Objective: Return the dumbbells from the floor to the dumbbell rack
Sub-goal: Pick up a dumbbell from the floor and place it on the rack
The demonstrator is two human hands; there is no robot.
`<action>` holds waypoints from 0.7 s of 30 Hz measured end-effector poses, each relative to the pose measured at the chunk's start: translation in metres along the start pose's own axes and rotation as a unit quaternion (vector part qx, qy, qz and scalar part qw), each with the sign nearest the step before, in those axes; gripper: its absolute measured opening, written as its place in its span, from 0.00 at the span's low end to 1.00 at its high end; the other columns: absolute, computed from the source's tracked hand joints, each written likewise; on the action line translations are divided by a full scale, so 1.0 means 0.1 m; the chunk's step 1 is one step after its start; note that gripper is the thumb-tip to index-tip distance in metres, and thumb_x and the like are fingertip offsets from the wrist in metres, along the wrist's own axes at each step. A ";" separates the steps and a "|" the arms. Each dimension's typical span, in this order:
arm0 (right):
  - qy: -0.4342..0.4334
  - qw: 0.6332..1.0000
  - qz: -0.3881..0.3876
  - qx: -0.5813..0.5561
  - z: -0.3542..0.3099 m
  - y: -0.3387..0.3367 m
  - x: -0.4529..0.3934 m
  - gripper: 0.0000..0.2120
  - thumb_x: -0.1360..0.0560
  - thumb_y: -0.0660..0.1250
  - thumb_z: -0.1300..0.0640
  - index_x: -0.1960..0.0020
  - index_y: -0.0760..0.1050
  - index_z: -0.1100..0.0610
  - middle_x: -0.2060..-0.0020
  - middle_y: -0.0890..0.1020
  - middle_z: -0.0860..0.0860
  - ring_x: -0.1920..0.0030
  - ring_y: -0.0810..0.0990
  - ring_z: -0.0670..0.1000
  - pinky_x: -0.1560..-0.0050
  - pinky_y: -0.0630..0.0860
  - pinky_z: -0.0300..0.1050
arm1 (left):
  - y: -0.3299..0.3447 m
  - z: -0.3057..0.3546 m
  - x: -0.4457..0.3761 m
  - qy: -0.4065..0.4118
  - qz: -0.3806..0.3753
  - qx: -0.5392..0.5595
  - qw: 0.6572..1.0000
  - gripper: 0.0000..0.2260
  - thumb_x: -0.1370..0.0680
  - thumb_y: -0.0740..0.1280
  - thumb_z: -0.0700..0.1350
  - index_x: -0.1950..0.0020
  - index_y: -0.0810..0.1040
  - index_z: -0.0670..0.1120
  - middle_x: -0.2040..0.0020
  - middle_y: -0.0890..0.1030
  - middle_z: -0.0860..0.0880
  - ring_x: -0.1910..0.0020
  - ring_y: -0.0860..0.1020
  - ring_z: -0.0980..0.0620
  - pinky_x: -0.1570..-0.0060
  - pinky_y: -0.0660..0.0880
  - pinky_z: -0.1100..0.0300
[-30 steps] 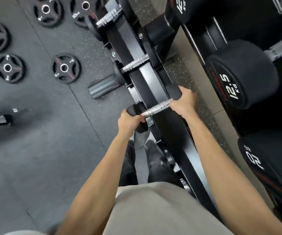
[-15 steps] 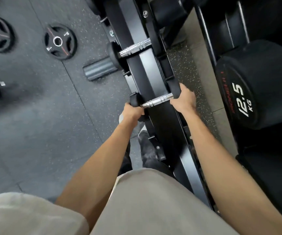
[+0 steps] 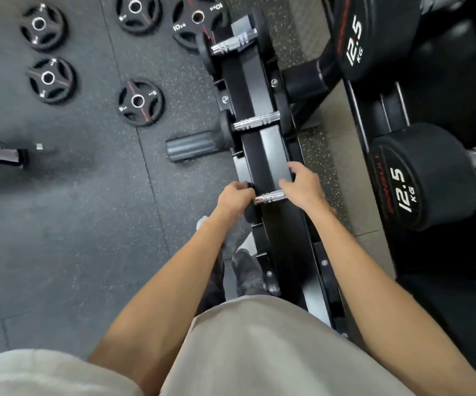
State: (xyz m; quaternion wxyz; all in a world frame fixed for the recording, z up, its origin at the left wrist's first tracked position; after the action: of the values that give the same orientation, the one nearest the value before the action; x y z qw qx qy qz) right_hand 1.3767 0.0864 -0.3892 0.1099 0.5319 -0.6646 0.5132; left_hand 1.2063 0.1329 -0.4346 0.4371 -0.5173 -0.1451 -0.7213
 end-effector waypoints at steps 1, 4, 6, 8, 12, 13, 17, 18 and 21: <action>-0.009 1.000 -0.011 -0.021 -0.10 0.04 0.05 0.27 0.22 0.67 0.56 0.23 0.70 0.53 0.28 0.76 0.54 0.29 0.75 0.55 0.29 0.72 0.51 | -0.09 -0.01 0.06 0.011 0.000 0.011 1.000 0.18 0.26 0.70 0.45 0.36 0.79 0.46 0.46 0.82 0.47 0.48 0.79 0.47 0.48 0.75 0.56; -0.038 0.994 -0.057 -0.085 -0.42 0.23 0.23 0.23 0.23 0.69 0.57 0.28 0.75 0.51 0.37 0.83 0.48 0.38 0.81 0.50 0.39 0.75 0.39 | -0.44 -0.12 0.30 0.042 0.002 0.046 0.998 0.13 0.26 0.68 0.48 0.42 0.78 0.52 0.43 0.84 0.49 0.47 0.79 0.48 0.45 0.76 0.54; -0.062 0.989 -0.089 -0.101 -0.67 0.37 0.40 0.21 0.24 0.69 0.56 0.30 0.77 0.48 0.40 0.84 0.47 0.41 0.83 0.50 0.36 0.76 0.43 | -0.75 -0.26 0.48 0.058 0.015 0.077 0.995 0.14 0.28 0.67 0.49 0.43 0.78 0.53 0.43 0.84 0.49 0.46 0.80 0.48 0.44 0.76 0.53; -0.090 0.982 -0.123 -0.115 -0.95 0.52 0.61 0.21 0.24 0.69 0.57 0.32 0.78 0.48 0.41 0.85 0.47 0.42 0.84 0.49 0.33 0.77 0.47 | -1.10 -0.42 0.68 0.076 0.044 0.115 0.989 0.11 0.27 0.66 0.47 0.46 0.79 0.54 0.47 0.84 0.50 0.49 0.81 0.50 0.47 0.76 0.54; -0.163 0.965 -0.177 -0.099 -1.67 0.86 1.12 0.21 0.22 0.67 0.61 0.29 0.77 0.51 0.40 0.84 0.45 0.41 0.82 0.43 0.37 0.77 0.41 | -1.88 -0.78 1.08 0.117 0.114 0.206 0.965 0.09 0.20 0.64 0.40 0.50 0.80 0.54 0.50 0.84 0.51 0.54 0.83 0.53 0.52 0.74 0.58; -0.182 0.961 -0.183 -0.094 -1.87 0.96 1.25 0.21 0.21 0.67 0.61 0.29 0.77 0.50 0.40 0.84 0.44 0.41 0.82 0.43 0.38 0.76 0.40 | -2.08 -0.85 1.18 0.128 0.130 0.224 0.957 0.10 0.20 0.63 0.38 0.49 0.80 0.53 0.50 0.85 0.51 0.55 0.83 0.53 0.53 0.75 0.60; -0.256 0.943 -0.195 -0.083 -2.66 1.52 1.85 0.19 0.21 0.68 0.61 0.31 0.78 0.50 0.42 0.85 0.44 0.41 0.83 0.42 0.41 0.76 0.35 | -2.97 -1.24 1.62 0.172 0.188 0.277 0.926 0.13 0.20 0.61 0.34 0.48 0.81 0.49 0.48 0.85 0.50 0.53 0.84 0.53 0.57 0.74 0.68; -0.274 0.938 -0.198 -0.080 -2.85 1.70 2.02 0.19 0.21 0.68 0.61 0.31 0.78 0.51 0.42 0.86 0.44 0.41 0.83 0.42 0.40 0.77 0.36 | -3.21 -1.39 1.73 0.179 0.202 0.286 0.919 0.13 0.20 0.61 0.34 0.47 0.81 0.49 0.48 0.85 0.49 0.53 0.83 0.53 0.59 0.74 0.70; -0.316 0.919 -0.224 -0.077 -3.35 2.33 2.52 0.18 0.22 0.69 0.63 0.34 0.79 0.50 0.45 0.87 0.44 0.42 0.84 0.44 0.34 0.78 0.45 | -3.91 -1.89 2.06 0.200 0.249 0.311 0.895 0.13 0.21 0.61 0.34 0.46 0.81 0.49 0.47 0.85 0.49 0.55 0.84 0.55 0.59 0.75 0.69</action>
State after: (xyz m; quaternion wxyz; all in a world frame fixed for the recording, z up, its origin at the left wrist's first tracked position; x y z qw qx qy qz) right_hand 0.9483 0.1831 -0.1958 0.0468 0.7914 -0.5656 0.2273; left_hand 0.7668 0.1347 -0.2395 0.7611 -0.2189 -0.1381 -0.5948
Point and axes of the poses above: each hand's wrist, its own x-axis away from the middle knuckle, its own y-axis out of the palm, z = x × y, the point moved 2 cm from there along -x, towards the middle knuckle
